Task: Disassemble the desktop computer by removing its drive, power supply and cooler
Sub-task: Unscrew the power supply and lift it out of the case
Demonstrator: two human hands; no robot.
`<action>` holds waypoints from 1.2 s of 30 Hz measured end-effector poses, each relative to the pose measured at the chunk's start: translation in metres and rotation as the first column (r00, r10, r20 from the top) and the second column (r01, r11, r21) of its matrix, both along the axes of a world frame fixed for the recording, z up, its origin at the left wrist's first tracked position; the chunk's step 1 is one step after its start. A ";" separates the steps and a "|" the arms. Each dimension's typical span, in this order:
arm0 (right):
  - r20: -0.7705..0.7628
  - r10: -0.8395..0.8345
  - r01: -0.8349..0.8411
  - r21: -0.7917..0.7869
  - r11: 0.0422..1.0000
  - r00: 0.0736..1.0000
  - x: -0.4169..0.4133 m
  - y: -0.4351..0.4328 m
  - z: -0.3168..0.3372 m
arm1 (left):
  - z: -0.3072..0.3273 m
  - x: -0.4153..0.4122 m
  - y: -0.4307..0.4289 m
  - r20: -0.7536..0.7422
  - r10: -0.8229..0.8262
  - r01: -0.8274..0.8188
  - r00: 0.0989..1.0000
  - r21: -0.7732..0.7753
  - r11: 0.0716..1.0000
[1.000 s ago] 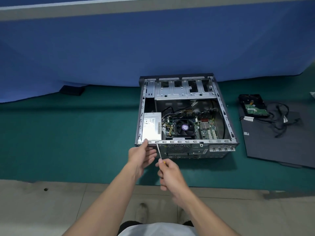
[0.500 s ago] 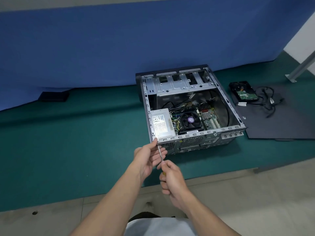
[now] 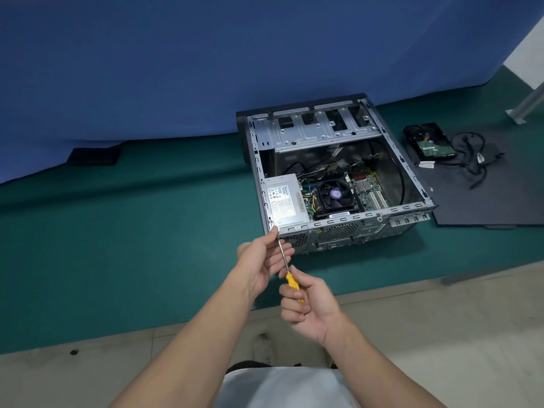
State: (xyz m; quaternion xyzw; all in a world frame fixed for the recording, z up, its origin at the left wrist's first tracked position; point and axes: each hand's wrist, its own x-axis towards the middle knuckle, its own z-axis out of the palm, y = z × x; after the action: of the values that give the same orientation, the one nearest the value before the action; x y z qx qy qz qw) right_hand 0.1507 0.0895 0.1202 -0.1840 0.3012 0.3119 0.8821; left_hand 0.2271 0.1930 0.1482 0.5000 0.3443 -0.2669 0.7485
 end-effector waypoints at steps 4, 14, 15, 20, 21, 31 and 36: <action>-0.012 0.005 -0.003 0.110 0.994 1.000 0.001 -0.002 -0.005 | 0.001 -0.001 -0.001 0.003 0.011 -0.011 1.000 0.012 1.000; -0.014 -0.037 0.039 0.221 0.974 0.999 0.002 0.004 -0.010 | 0.002 -0.001 -0.003 0.003 0.038 -0.038 0.999 0.028 0.999; -0.011 -0.032 0.034 0.174 0.984 0.999 0.002 0.004 -0.008 | 0.002 -0.001 -0.003 0.005 0.039 -0.039 0.999 0.030 0.999; 0.092 0.139 -0.058 -0.593 0.803 0.986 0.004 0.015 0.006 | 0.002 -0.001 -0.005 0.010 0.044 -0.044 0.999 0.026 0.999; 0.073 0.323 -0.114 -0.844 0.525 0.943 0.005 0.019 0.011 | 0.002 -0.001 -0.005 0.009 0.045 -0.045 0.999 0.023 0.999; 0.073 0.145 -0.052 -0.703 0.709 0.987 0.000 0.012 0.019 | -0.002 -0.006 -0.011 0.069 0.045 -0.053 0.997 0.123 0.991; 0.066 0.205 -0.189 -0.195 0.962 0.977 -0.022 -0.017 0.019 | -0.003 -0.005 -0.011 0.075 0.056 -0.060 0.996 0.061 0.996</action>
State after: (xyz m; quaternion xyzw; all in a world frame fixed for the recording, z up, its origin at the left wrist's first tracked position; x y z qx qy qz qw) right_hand 0.1291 0.0725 0.1392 -0.3085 0.2714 0.3603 0.8375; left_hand 0.2223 0.1815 0.1449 0.5226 0.3391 -0.2155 0.7519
